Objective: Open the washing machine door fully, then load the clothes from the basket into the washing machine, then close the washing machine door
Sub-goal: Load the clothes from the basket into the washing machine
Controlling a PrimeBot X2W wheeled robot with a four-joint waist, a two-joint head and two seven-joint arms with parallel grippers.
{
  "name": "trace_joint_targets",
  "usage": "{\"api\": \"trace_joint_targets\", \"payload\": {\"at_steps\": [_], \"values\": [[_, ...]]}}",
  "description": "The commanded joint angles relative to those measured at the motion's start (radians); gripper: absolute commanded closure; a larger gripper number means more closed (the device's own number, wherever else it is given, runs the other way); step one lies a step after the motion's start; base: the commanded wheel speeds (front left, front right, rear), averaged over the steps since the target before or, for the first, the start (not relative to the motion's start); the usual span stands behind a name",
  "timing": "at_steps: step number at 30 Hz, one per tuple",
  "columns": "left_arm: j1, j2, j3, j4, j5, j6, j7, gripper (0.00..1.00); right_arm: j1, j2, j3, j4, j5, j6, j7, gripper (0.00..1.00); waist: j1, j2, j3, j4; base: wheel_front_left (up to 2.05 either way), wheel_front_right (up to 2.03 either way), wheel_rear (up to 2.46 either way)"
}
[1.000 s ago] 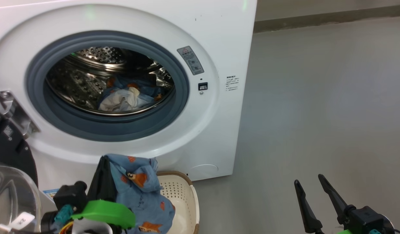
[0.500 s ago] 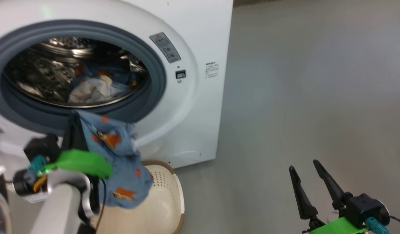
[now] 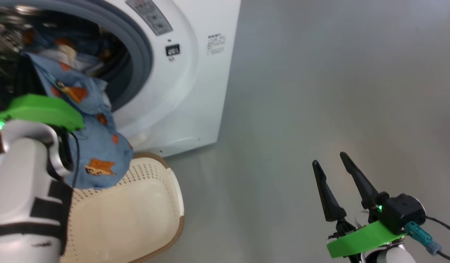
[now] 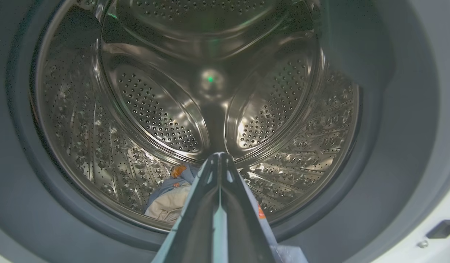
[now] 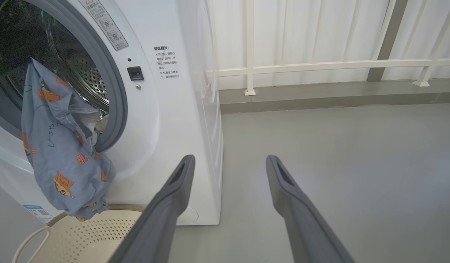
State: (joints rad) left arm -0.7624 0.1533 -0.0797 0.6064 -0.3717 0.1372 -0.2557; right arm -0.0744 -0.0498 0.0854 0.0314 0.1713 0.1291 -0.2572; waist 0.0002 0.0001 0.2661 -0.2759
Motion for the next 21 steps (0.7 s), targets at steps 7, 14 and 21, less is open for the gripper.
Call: {"api": "trace_joint_targets", "payload": {"at_steps": [7, 14, 21], "values": [[-0.160, 0.078, 0.078, 0.085, 0.035, -0.002, -0.006, 1.00, -0.059, -0.001, 0.050, -0.035, 0.027, 0.002, -0.005, 0.00, -0.0002, -0.0001, 0.161, -0.086, 0.00, 0.00, 0.00], [-0.271, 0.105, 0.092, 0.163, 0.070, -0.017, -0.006, 1.00, -0.078, -0.001, 0.080, -0.043, 0.041, 0.002, -0.005, 0.00, -0.0002, -0.0001, 0.234, -0.101, 0.00, 0.00, 0.00], [-0.375, 0.126, 0.106, 0.196, 0.091, -0.028, -0.006, 1.00, -0.093, -0.001, 0.109, -0.051, 0.047, 0.002, -0.005, 0.00, -0.0002, -0.0001, 0.312, -0.106, 0.00, 0.00, 0.00]]}}
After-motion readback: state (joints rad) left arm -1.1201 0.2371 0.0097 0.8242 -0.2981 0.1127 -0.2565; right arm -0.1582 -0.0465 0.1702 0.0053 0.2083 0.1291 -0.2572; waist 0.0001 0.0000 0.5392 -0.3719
